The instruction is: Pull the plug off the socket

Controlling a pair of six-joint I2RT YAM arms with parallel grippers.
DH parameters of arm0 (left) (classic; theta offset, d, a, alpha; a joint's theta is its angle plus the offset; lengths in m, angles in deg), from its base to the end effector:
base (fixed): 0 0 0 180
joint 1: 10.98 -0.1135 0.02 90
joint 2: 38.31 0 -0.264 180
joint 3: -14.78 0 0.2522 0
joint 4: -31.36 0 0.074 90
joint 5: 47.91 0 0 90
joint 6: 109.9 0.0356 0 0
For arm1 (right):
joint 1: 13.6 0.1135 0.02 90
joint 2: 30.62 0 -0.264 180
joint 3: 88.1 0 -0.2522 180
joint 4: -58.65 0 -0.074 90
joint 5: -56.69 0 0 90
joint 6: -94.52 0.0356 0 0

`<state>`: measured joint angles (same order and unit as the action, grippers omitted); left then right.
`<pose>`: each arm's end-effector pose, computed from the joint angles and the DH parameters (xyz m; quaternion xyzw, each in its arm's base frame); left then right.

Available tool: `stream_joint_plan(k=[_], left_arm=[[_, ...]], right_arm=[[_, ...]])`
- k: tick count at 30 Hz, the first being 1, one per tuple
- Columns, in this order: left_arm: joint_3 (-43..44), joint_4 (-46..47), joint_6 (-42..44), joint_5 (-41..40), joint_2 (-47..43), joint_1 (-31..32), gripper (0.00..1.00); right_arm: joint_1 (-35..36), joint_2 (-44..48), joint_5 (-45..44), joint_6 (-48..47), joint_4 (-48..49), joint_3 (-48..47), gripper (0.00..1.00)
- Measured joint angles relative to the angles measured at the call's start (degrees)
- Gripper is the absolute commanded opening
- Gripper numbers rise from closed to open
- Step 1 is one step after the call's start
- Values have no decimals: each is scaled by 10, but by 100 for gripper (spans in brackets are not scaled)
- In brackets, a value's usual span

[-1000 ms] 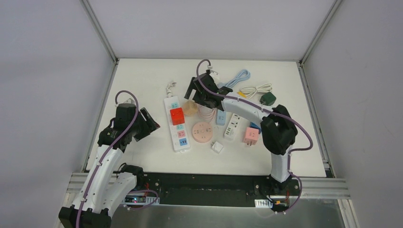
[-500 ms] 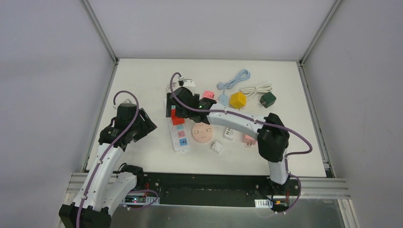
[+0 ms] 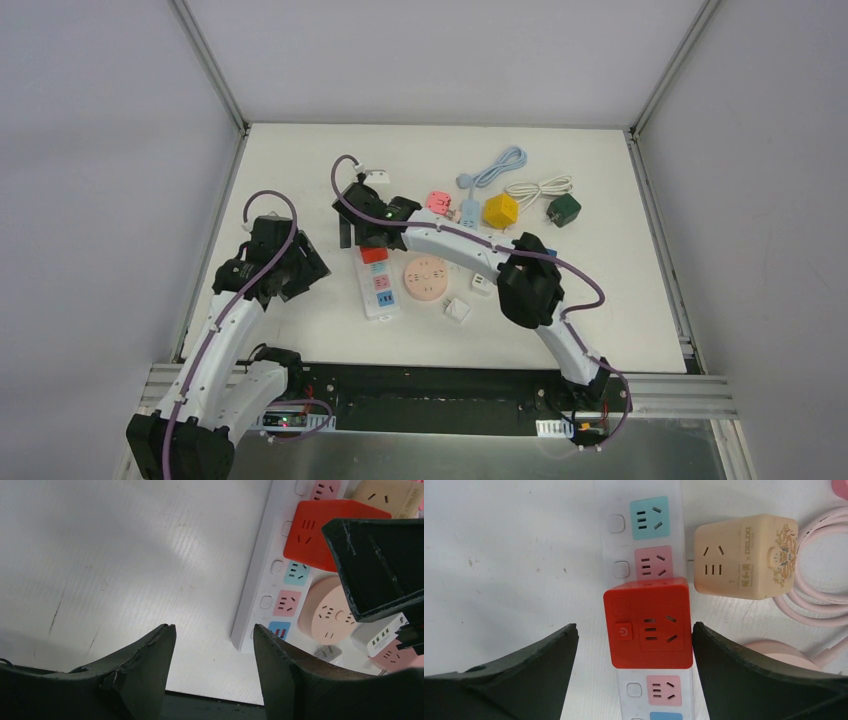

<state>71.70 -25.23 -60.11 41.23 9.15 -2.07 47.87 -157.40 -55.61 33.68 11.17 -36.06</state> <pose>0.1629 -0.0250 0.2691 -0.2537 0.8956 -0.1455 0.3353 0.2526 0.4364 0.2528 -0.1842 0.8947 0.1334 0.3844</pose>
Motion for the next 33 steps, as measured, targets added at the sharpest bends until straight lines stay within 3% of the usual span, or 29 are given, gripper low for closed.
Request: stream_joint_plan(k=[8,12,15,17,26,31,33], left_arm=[[-8,5,-12,18,23,-1,61],[-14,6,-14,34,37,-8,62],[-14,10,-14,45,48,-15,63],[-12,16,-11,62,67,-24,63],[116,41,6,139,273,-45,63],[185,63,14,209,388,-45,59],[202,68,19,235,428,-46,59]], right_arm=[[-1,-33,-12,12,-50,-39,75],[-1,-34,-15,9,-54,-39,45],[-1,-34,-14,2,-49,-37,31],[-1,-34,-14,-2,-40,-34,27],[-1,28,7,-9,35,75,26],[0,51,32,-17,45,108,32],[-1,51,35,-21,45,108,39]])
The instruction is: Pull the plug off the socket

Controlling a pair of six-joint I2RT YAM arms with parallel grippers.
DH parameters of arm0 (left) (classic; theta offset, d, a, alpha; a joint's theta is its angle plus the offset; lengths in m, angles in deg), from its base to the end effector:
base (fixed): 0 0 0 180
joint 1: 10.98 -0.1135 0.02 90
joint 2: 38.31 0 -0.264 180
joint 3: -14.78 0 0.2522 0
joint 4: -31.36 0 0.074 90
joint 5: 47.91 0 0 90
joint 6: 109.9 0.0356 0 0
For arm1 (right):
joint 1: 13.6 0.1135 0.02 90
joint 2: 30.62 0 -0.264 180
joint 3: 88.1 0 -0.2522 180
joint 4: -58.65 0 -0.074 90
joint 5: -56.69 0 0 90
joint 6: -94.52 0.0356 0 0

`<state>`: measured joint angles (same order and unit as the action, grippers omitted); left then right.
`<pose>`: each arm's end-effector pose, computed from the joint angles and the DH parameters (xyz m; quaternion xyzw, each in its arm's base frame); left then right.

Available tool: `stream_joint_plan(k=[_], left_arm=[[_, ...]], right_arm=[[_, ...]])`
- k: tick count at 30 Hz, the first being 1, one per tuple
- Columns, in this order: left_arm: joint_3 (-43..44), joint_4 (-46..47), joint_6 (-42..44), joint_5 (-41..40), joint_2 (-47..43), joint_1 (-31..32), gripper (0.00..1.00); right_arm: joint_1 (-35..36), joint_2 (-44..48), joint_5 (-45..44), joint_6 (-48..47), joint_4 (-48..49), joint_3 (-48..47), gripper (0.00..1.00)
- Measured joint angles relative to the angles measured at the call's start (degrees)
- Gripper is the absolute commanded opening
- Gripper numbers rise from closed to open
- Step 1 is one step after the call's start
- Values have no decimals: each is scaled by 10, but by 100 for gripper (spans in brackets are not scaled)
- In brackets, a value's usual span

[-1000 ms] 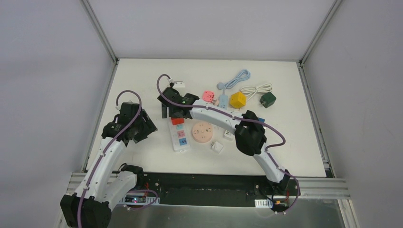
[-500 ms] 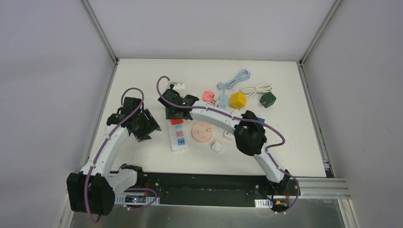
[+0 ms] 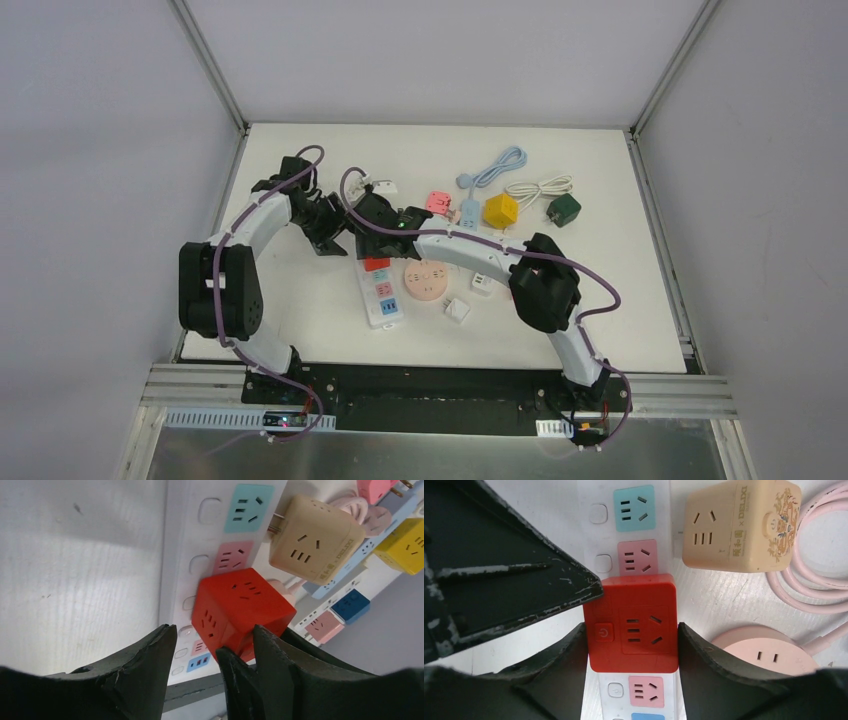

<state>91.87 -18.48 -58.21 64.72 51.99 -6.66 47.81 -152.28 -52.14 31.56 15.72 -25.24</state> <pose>0.3134 -0.0374 0.2246 -0.2350 0.9253 -0.2608 0.1435 0.2411 0.4184 0.2390 -0.2149 0.8958 0.1404 0.3628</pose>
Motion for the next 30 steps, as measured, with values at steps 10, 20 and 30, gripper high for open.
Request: stream_joint_plan(k=[10,20,30], left_arm=[[27,8,4,19,72,-3,46],[16,3,3,-33,98,-3,39],[50,-24,1,-40,134,2,33]], right_arm=[[3,-7,0,-7,-11,-12,76],[8,-51,-9,-17,-27,-36,48],[16,-55,-31,-38,-30,-44,0]])
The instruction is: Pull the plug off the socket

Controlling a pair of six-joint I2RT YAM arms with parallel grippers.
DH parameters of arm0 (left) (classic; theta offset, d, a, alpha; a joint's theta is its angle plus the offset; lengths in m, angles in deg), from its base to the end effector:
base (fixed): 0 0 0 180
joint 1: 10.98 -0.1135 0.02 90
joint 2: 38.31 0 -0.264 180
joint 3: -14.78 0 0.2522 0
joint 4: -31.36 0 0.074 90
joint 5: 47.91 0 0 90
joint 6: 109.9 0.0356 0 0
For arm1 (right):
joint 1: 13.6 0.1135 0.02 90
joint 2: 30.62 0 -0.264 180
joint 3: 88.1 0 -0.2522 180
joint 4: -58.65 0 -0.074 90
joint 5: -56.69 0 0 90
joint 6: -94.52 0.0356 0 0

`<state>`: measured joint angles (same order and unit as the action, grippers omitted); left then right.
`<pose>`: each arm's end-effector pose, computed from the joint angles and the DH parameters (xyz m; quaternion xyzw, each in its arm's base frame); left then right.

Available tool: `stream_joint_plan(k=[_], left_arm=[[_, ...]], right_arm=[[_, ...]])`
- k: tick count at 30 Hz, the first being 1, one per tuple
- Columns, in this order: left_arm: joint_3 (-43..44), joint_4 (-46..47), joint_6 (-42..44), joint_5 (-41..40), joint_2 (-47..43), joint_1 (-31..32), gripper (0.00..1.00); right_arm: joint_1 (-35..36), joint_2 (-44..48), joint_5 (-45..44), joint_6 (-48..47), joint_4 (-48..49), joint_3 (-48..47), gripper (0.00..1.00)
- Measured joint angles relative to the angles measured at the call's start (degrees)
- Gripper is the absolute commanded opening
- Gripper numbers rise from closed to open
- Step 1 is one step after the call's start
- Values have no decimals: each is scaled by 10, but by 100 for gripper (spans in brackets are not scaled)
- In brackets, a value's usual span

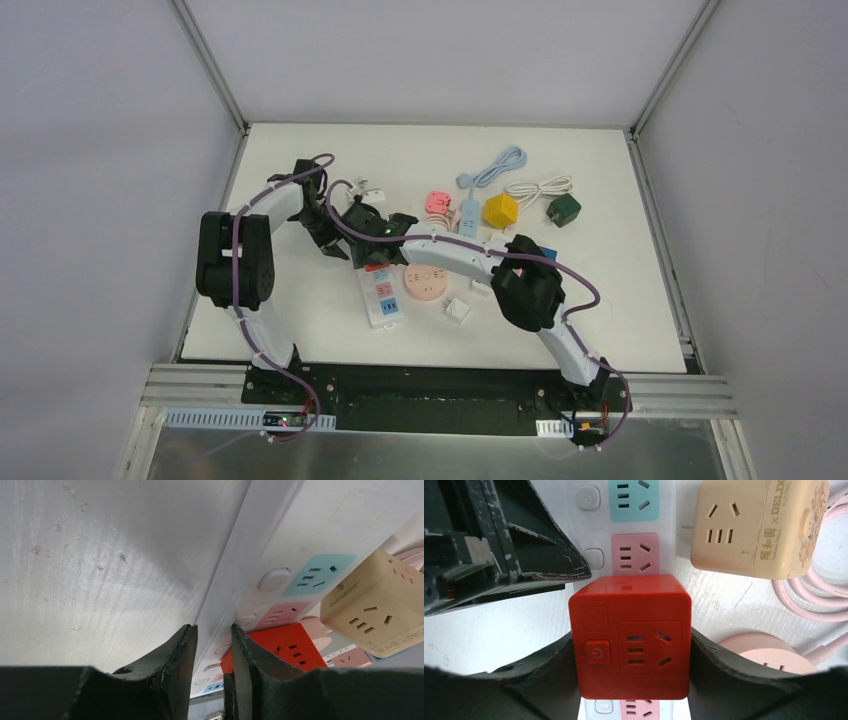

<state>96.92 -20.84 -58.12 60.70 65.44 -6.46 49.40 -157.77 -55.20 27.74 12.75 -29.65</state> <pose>0.3453 -0.0387 0.1736 -0.2614 0.9417 -0.1997 0.0711 0.2375 0.4369 0.2155 -0.2565 0.8929 0.0904 0.3588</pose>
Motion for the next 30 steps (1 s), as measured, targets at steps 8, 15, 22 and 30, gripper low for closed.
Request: stream_joint_plan(k=[8,15,22,30], left_arm=[[11,-8,-1,4,12,0,35],[12,1,-2,9,18,8,36],[11,3,-2,9,19,12,35],[11,2,-2,9,20,15,35]], right_arm=[[-7,1,28,-12,1,0,0],[-38,17,120,-10,16,21,0],[-20,10,75,-30,-3,5,0],[-3,7,32,-33,-12,-2,0]])
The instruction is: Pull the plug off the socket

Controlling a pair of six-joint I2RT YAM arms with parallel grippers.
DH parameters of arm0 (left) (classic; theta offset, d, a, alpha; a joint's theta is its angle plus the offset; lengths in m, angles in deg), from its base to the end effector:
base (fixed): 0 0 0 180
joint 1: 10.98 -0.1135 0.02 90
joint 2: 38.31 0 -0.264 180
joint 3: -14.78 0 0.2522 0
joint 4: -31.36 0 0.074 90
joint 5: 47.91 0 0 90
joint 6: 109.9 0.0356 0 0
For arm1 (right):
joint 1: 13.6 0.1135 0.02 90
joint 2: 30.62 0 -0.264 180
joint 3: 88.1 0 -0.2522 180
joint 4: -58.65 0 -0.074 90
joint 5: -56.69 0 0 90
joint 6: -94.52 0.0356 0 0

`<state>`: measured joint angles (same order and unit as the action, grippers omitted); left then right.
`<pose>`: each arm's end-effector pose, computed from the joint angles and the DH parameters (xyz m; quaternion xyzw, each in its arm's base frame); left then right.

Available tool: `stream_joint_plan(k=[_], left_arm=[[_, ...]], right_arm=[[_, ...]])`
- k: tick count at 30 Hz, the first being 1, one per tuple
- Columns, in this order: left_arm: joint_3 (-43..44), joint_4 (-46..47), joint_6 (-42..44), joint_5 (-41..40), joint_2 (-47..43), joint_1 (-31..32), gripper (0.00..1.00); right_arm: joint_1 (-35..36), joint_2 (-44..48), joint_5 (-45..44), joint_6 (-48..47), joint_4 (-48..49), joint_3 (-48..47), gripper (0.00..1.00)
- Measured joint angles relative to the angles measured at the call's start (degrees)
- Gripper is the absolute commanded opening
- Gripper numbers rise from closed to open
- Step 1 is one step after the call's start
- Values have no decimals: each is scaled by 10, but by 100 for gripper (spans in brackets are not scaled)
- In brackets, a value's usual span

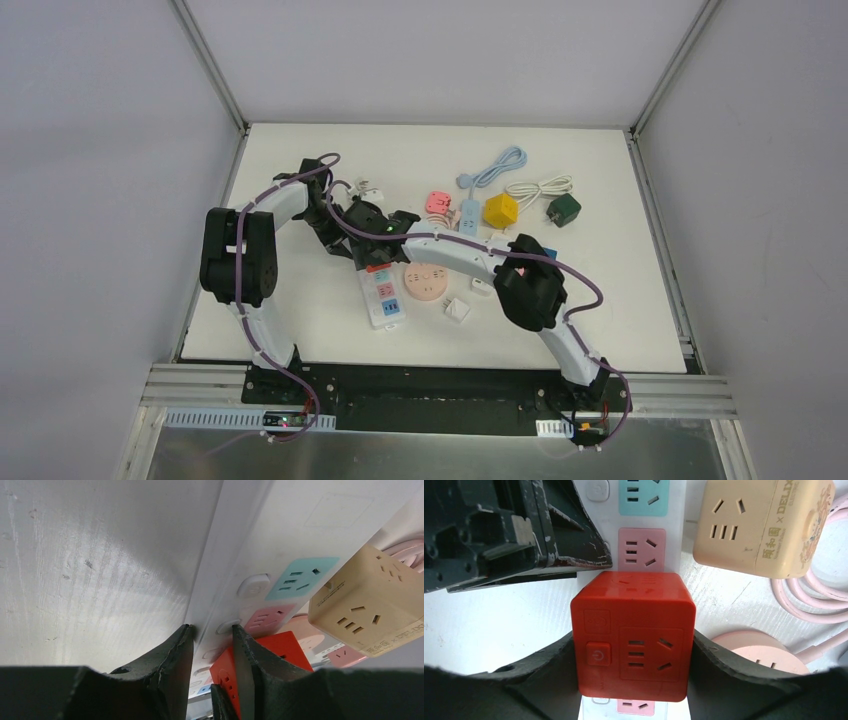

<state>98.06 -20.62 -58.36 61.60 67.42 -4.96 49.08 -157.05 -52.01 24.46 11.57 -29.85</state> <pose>0.3503 -0.0489 0.1677 -0.2507 0.9440 -0.2059 0.0600 0.2372 0.4344 0.2207 -0.2902 0.8876 0.0980 0.3441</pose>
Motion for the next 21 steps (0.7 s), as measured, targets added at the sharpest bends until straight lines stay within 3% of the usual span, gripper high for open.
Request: stream_joint_plan(k=[10,15,21], left_arm=[[0,0,0,1,1,0,35],[0,0,0,9,5,0,35],[0,0,-1,10,5,0,35]], right_arm=[[-26,30,67,28,14,27,0],[-26,64,122,57,77,39,0],[-6,76,102,55,90,37,0]])
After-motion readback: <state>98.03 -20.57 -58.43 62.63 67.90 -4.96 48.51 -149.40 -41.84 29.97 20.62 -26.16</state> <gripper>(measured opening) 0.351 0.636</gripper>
